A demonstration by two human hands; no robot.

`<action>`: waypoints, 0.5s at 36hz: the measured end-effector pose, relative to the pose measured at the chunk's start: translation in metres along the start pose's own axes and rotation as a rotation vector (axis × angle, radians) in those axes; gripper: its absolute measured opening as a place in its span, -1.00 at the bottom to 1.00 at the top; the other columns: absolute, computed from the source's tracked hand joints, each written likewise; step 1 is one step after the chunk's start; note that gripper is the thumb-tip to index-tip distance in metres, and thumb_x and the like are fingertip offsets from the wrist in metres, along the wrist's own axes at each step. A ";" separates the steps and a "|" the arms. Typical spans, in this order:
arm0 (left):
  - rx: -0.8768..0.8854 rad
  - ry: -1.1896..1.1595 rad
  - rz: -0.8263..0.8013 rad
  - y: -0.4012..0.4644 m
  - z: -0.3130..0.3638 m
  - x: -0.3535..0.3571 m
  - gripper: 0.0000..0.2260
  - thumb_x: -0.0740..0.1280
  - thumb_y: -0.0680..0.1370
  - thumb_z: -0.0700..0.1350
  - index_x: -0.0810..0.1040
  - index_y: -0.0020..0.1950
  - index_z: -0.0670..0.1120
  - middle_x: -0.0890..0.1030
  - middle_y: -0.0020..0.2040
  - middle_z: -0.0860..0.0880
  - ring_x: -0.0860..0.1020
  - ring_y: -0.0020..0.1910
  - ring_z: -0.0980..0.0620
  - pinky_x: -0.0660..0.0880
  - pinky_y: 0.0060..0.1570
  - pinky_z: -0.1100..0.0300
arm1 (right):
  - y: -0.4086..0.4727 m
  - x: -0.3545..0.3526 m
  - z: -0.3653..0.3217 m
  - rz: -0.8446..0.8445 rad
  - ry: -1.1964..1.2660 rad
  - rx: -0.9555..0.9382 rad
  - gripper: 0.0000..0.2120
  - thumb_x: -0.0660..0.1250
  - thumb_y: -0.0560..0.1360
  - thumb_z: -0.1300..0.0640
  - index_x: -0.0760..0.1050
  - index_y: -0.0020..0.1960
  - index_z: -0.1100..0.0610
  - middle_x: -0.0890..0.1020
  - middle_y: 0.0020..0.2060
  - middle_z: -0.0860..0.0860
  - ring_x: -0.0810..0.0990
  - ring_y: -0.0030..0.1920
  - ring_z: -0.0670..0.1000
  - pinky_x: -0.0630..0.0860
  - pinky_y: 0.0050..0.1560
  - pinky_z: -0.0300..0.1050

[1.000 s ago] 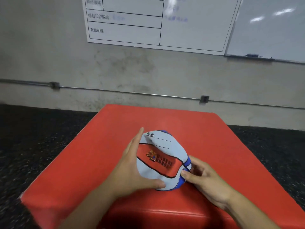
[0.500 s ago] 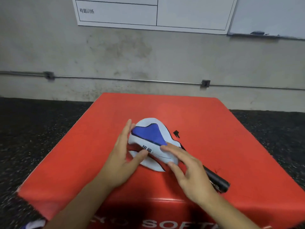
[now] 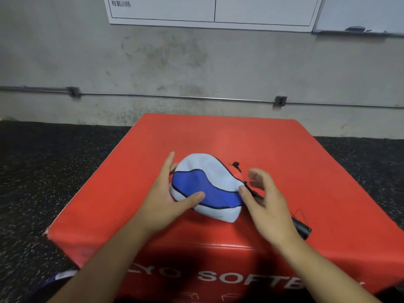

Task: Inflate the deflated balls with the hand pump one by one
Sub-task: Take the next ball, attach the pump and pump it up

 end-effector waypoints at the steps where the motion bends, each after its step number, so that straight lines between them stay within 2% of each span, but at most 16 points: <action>1: 0.008 0.001 -0.016 -0.001 0.002 0.001 0.13 0.62 0.32 0.24 -0.02 0.70 0.20 0.39 0.37 0.50 0.45 0.41 0.34 0.44 0.30 0.41 | 0.001 0.003 0.005 -0.069 0.049 0.109 -0.60 0.40 0.63 -0.02 0.44 0.44 -0.14 0.60 0.30 -0.19 0.57 0.30 -0.18 0.51 0.32 -0.10; 4: 0.053 0.017 -0.042 -0.003 0.006 0.004 0.12 0.67 0.33 0.14 0.02 0.70 0.19 0.37 0.43 0.46 0.41 0.46 0.32 0.44 0.36 0.35 | 0.000 0.015 0.012 -0.184 0.314 0.262 -0.62 0.43 0.62 0.07 0.47 0.38 -0.19 0.70 0.15 -0.21 0.66 0.18 -0.19 0.57 0.20 -0.22; 6: 0.081 0.083 -0.049 -0.003 0.007 0.003 0.12 0.66 0.32 0.19 0.03 0.70 0.20 0.30 0.51 0.43 0.32 0.53 0.33 0.40 0.45 0.22 | 0.000 0.014 0.013 -0.149 0.330 0.221 -0.50 0.47 0.60 0.11 0.42 0.45 -0.19 0.66 0.20 -0.28 0.61 0.23 -0.28 0.54 0.24 -0.27; 8: 0.134 0.205 -0.065 -0.002 0.003 0.000 0.12 0.64 0.33 0.24 0.02 0.70 0.20 0.21 0.61 0.36 0.24 0.59 0.27 0.33 0.54 0.04 | 0.003 0.008 0.013 -0.098 0.278 0.127 -0.38 0.51 0.56 0.18 0.37 0.50 -0.19 0.58 0.29 -0.32 0.53 0.33 -0.29 0.50 0.29 -0.28; 11: 0.169 0.284 -0.071 0.000 -0.004 -0.002 0.09 0.61 0.37 0.22 -0.02 0.71 0.17 0.20 0.65 0.25 0.23 0.61 0.23 0.30 0.57 -0.06 | 0.007 -0.001 0.015 -0.086 0.244 0.034 -0.26 0.55 0.49 0.30 0.36 0.53 -0.16 0.52 0.35 -0.22 0.51 0.40 -0.15 0.54 0.32 -0.13; 14: 0.145 0.240 -0.092 0.003 -0.008 0.003 0.08 0.58 0.39 0.21 -0.03 0.72 0.14 0.23 0.65 0.18 0.24 0.60 0.24 0.29 0.58 -0.07 | 0.001 0.002 0.014 -0.136 0.112 -0.097 -0.27 0.56 0.47 0.24 0.38 0.53 -0.15 0.43 0.37 -0.15 0.46 0.44 -0.01 0.50 0.41 0.13; 18: 0.104 0.099 -0.044 0.004 -0.001 0.008 -0.06 0.48 0.45 0.26 0.05 0.70 0.12 0.30 0.60 0.17 0.27 0.57 0.30 0.30 0.57 0.05 | -0.004 0.002 0.008 -0.129 0.103 -0.136 -0.34 0.55 0.47 0.09 0.43 0.51 -0.13 0.42 0.33 -0.12 0.47 0.42 0.00 0.52 0.39 0.12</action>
Point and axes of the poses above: each hand's wrist, its own y-axis towards the middle knuckle, its own x-axis out of the palm, z = x × y, the point moved 4 cm from there along y, towards the middle knuckle
